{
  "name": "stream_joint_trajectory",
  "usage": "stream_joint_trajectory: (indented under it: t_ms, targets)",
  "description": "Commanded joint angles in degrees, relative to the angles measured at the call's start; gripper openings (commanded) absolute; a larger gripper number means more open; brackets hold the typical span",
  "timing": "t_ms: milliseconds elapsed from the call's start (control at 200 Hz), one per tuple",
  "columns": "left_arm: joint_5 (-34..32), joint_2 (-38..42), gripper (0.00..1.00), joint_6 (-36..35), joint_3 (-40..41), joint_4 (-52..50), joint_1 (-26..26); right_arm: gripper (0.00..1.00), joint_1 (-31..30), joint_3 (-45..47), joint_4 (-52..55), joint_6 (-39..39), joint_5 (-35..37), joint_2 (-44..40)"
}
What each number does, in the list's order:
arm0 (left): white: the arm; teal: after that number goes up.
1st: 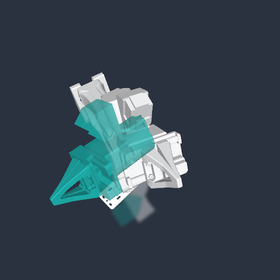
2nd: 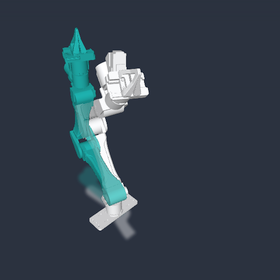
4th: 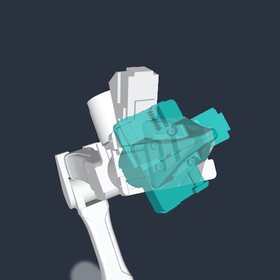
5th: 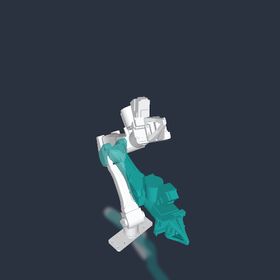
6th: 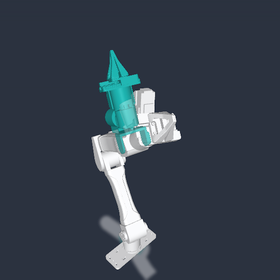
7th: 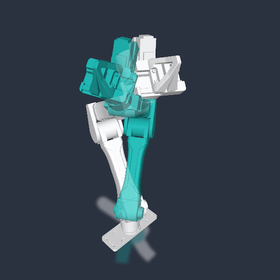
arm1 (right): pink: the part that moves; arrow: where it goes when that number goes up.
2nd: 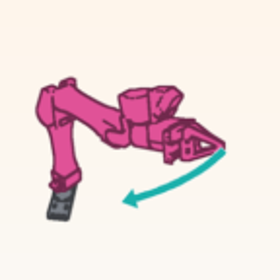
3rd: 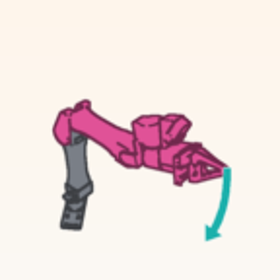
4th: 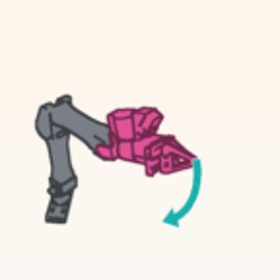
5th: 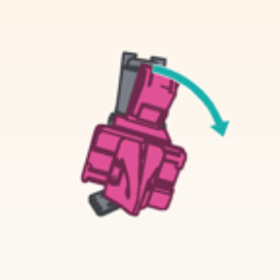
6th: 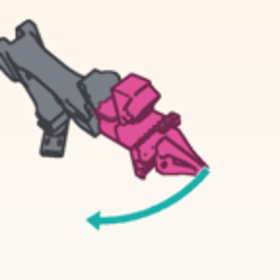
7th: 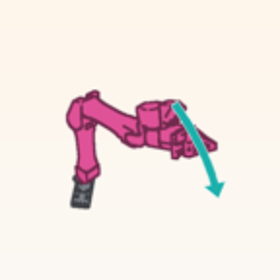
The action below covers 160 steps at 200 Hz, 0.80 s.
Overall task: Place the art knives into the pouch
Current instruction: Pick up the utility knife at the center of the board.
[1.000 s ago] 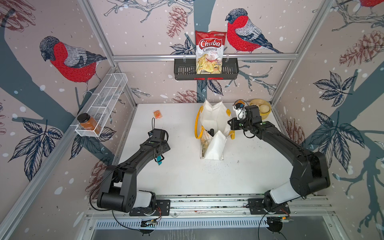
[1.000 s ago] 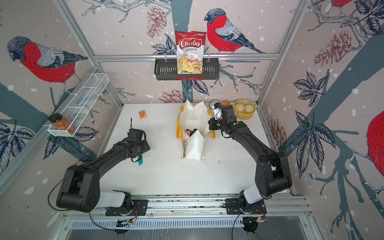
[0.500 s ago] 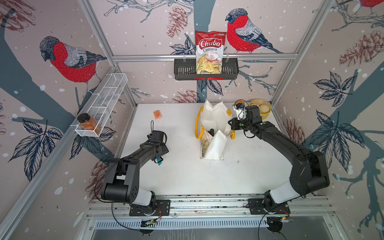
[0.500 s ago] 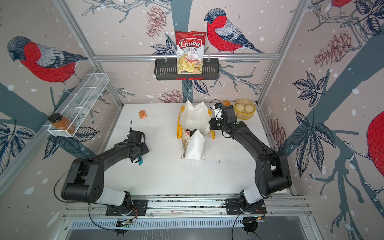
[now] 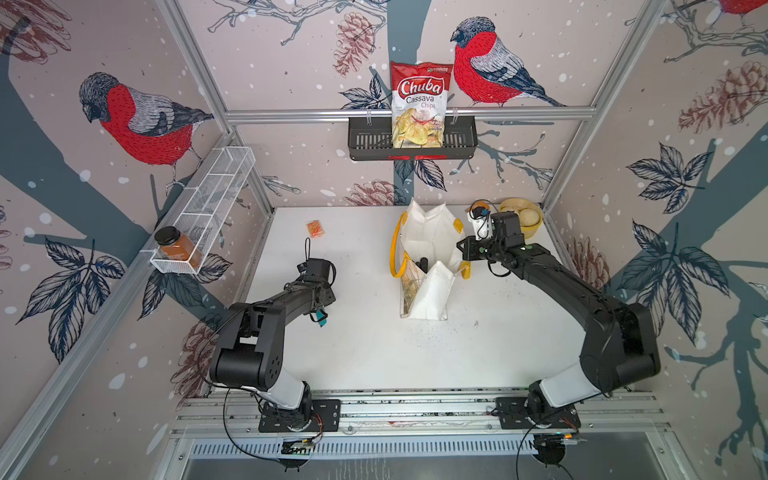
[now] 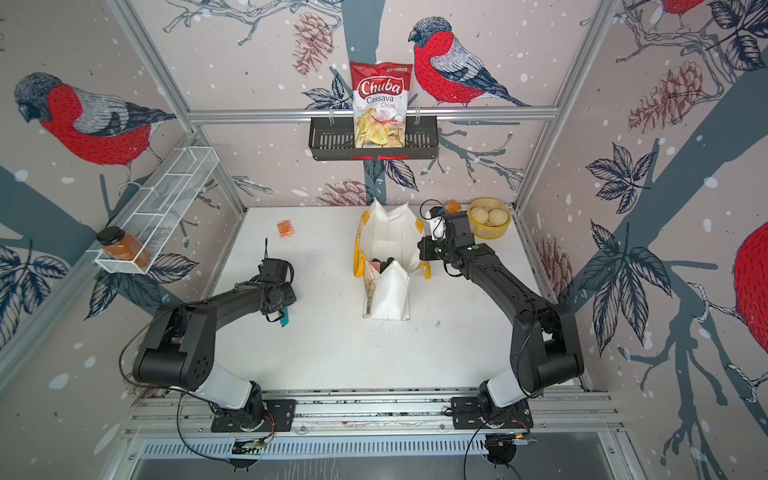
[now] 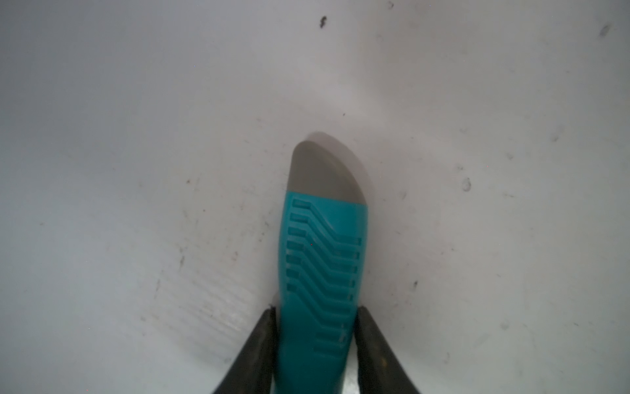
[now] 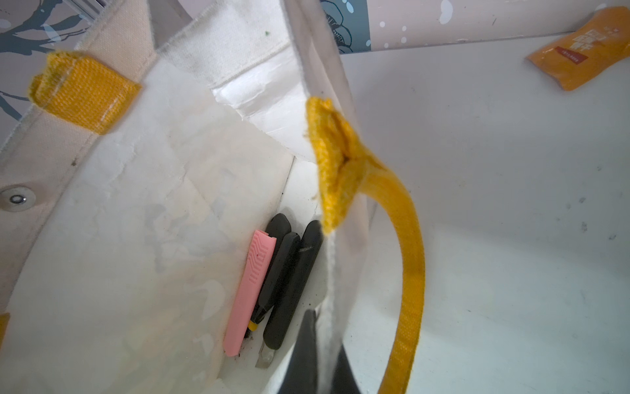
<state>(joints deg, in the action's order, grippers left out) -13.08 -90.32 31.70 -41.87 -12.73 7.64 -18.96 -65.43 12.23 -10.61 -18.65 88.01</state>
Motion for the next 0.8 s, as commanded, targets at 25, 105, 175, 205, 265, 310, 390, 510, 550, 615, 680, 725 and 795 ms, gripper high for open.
stream_joint_trajectory:
  t_ms: [25,105,175,205,265,310,390,510,550,615,680,725,795]
  targets:
    - [3.67,-2.58,0.35,-0.45,-0.66,-5.34,2.09,0.00,-0.01,0.04,-0.54,0.04,-0.94,-0.10]
    - [3.00,-3.87,0.29,-0.68,-1.48,-5.77,3.56,0.00,-0.02,0.04,-0.54,-0.02,-0.85,-0.16]
    - [2.78,-4.57,0.28,-0.90,-2.18,-6.14,4.39,0.00,-0.04,0.04,-0.54,-0.06,-0.81,-0.13]
    - [3.08,-4.59,0.27,-0.94,-2.45,-6.11,4.51,0.00,-0.02,0.04,-0.54,-0.11,-0.77,-0.16]
    - [3.26,-4.22,0.27,-1.03,-2.85,-6.18,4.83,0.00,-0.09,0.01,-0.52,-0.11,-0.77,-0.09]
    - [3.47,-3.68,0.28,-0.96,-3.25,-6.40,5.09,0.00,-0.10,-0.06,-0.54,-0.11,-0.77,-0.03]
    - [4.01,-2.47,0.28,-0.97,-4.52,-6.93,5.74,0.00,-0.13,-0.21,-0.46,-0.20,-0.68,0.14]
    - [4.02,-0.88,0.28,-1.26,-7.34,-8.83,6.48,0.00,-0.41,-0.73,-0.20,-0.20,-0.59,0.54]
    - [4.07,-0.42,0.28,-1.27,-8.14,-9.29,6.68,0.00,-0.55,-0.84,-0.08,-0.20,-0.51,0.49]
    - [4.18,0.34,0.28,-1.25,-9.12,-9.94,7.23,0.00,-0.70,-0.84,-0.07,-0.27,-0.37,0.49]
    - [4.31,1.17,0.27,-1.19,-10.03,-10.32,7.88,0.00,-0.79,-0.82,-0.08,-0.28,-0.30,0.36]
    - [4.47,1.53,0.27,-1.17,-11.02,-10.58,8.28,0.00,-0.85,-0.93,0.02,-0.26,-0.25,0.31]
    - [4.47,1.80,0.27,-1.14,-13.32,-11.56,9.15,0.00,-0.86,-0.93,-0.01,-0.35,-0.16,0.32]
